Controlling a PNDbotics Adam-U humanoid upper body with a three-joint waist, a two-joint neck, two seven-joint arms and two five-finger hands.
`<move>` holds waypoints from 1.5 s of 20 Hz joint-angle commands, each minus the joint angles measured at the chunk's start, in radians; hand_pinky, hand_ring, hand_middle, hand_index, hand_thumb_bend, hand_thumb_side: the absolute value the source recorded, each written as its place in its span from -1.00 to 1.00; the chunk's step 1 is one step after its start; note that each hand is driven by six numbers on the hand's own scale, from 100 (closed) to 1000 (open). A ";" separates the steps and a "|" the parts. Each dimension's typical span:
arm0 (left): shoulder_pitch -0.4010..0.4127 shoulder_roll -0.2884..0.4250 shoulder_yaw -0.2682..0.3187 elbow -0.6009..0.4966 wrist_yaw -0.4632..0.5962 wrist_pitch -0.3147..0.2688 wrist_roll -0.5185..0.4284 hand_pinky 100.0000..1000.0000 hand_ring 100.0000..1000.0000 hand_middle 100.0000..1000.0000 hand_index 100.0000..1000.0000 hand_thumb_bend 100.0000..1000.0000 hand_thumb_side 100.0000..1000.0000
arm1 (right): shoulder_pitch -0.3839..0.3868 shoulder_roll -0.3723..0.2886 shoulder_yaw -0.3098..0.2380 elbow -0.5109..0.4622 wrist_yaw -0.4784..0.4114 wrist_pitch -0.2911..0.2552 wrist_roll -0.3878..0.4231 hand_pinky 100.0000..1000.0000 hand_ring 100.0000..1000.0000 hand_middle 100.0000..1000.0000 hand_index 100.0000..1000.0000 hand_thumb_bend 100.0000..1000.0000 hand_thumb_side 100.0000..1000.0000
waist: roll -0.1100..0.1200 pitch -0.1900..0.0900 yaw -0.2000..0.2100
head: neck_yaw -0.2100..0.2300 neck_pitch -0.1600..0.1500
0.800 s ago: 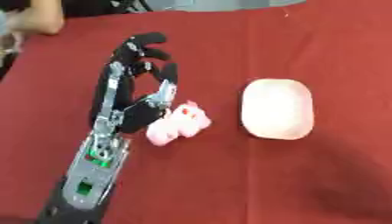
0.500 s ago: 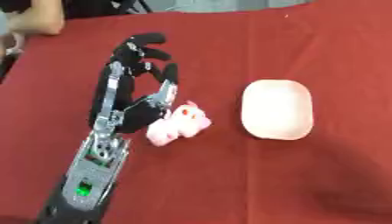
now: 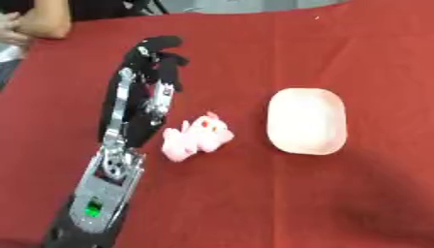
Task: Pick up objects on the table and place them in the box.
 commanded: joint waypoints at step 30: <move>-0.268 0.594 -0.194 0.269 -0.372 0.081 -0.555 -0.02 0.31 0.52 0.77 -0.54 0.19 | 0.009 -0.002 0.002 -0.019 0.051 0.041 0.008 0.06 0.50 0.66 0.91 -1.00 0.42 | 0.057 0.003 -0.026 | 0.050 0.071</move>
